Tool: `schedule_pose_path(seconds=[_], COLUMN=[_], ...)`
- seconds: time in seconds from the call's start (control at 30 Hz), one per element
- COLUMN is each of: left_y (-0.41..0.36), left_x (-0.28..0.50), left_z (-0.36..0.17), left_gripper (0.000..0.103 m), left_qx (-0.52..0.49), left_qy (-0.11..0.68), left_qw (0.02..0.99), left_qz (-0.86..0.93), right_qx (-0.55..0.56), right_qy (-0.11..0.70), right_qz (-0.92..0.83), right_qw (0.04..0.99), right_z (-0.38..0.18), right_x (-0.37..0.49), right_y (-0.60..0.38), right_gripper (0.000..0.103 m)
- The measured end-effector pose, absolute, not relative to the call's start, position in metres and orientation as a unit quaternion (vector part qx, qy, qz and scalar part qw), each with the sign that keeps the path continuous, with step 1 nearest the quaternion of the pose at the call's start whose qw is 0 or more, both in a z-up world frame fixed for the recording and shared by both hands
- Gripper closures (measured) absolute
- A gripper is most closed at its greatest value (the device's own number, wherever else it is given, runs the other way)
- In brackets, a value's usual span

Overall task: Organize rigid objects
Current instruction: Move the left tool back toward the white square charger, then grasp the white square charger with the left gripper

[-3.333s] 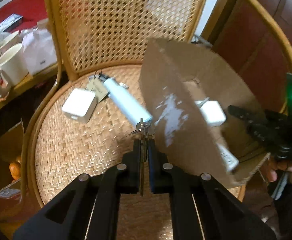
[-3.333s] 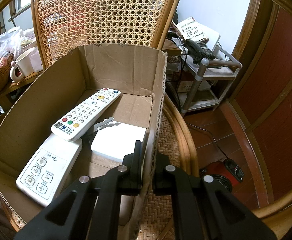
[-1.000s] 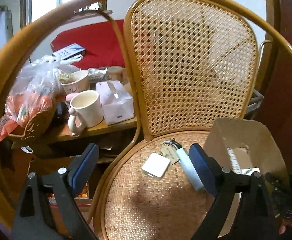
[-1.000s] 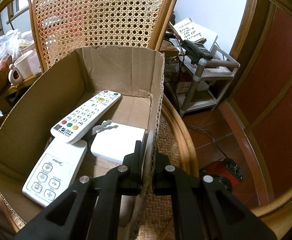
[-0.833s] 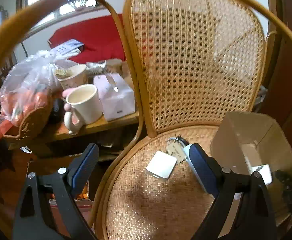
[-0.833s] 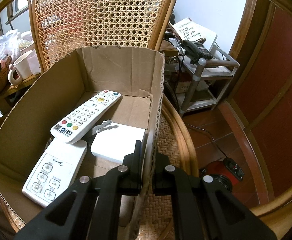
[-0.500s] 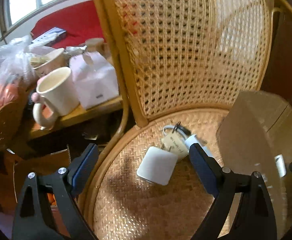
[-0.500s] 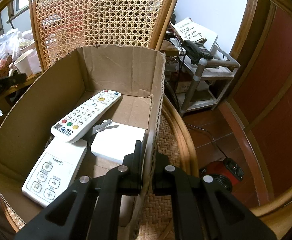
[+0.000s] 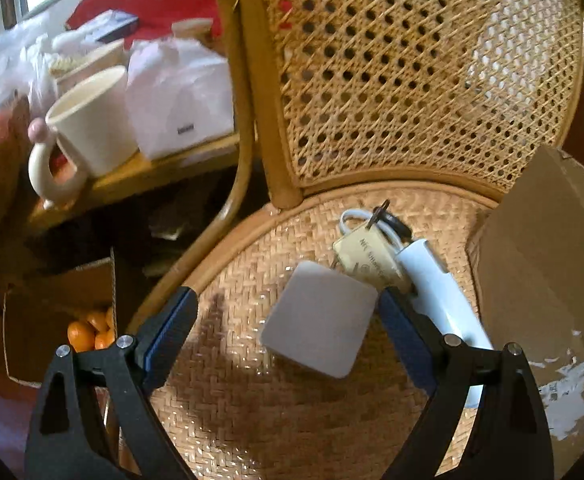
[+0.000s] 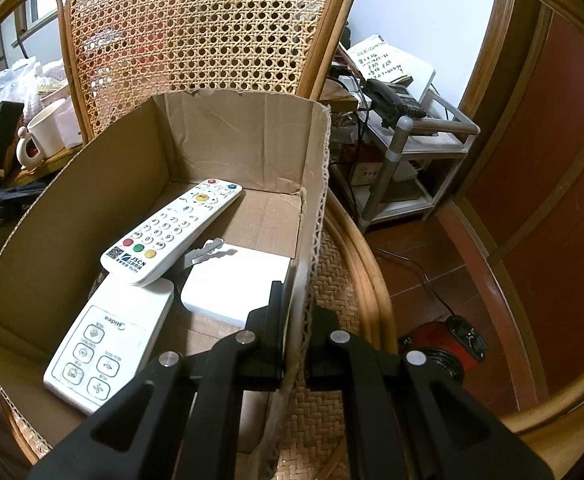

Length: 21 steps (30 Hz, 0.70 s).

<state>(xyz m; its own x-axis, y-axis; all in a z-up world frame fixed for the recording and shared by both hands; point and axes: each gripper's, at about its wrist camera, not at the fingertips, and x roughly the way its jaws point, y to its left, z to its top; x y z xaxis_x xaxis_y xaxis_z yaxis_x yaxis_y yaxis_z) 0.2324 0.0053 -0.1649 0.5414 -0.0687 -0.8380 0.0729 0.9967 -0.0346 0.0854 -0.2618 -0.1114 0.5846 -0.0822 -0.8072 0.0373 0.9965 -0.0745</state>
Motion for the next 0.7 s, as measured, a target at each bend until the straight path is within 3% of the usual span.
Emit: schedule_pose_path(seconds=[0.3,0.4,0.43,0.47,0.7], left_y=[0.01,0.006,0.002,-0.001,-0.008], left_x=[0.233,0.23,0.229,0.229,0.219], left_z=[-0.18,-0.178,-0.176,-0.174,-0.16], left_gripper=[0.015,0.042,0.056,0.06,0.06], left_qx=[0.01,0.02,0.031,0.038,0.027], left_qy=[0.498,0.487,0.486,0.487,0.485], left_qw=[0.866,0.87,0.87,0.869,0.87], left_qz=[-0.044,-0.07,-0.079,-0.08,-0.089], right_qx=[-0.026,-0.025,-0.024,-0.024,-0.024], right_qy=[0.455,0.455,0.455,0.455,0.455], right_qz=[-0.033,-0.031,-0.031,-0.031,-0.031], right_qw=[0.89,0.889,0.889,0.889,0.889], right_z=[-0.112,-0.112,-0.112,-0.112,-0.112], right_x=[0.085,0.085,0.085,0.085,0.085], right_y=[-0.261,-0.261,-0.261,-0.261,-0.261], right_gripper=[0.095,0.095,0.095,0.095,0.095])
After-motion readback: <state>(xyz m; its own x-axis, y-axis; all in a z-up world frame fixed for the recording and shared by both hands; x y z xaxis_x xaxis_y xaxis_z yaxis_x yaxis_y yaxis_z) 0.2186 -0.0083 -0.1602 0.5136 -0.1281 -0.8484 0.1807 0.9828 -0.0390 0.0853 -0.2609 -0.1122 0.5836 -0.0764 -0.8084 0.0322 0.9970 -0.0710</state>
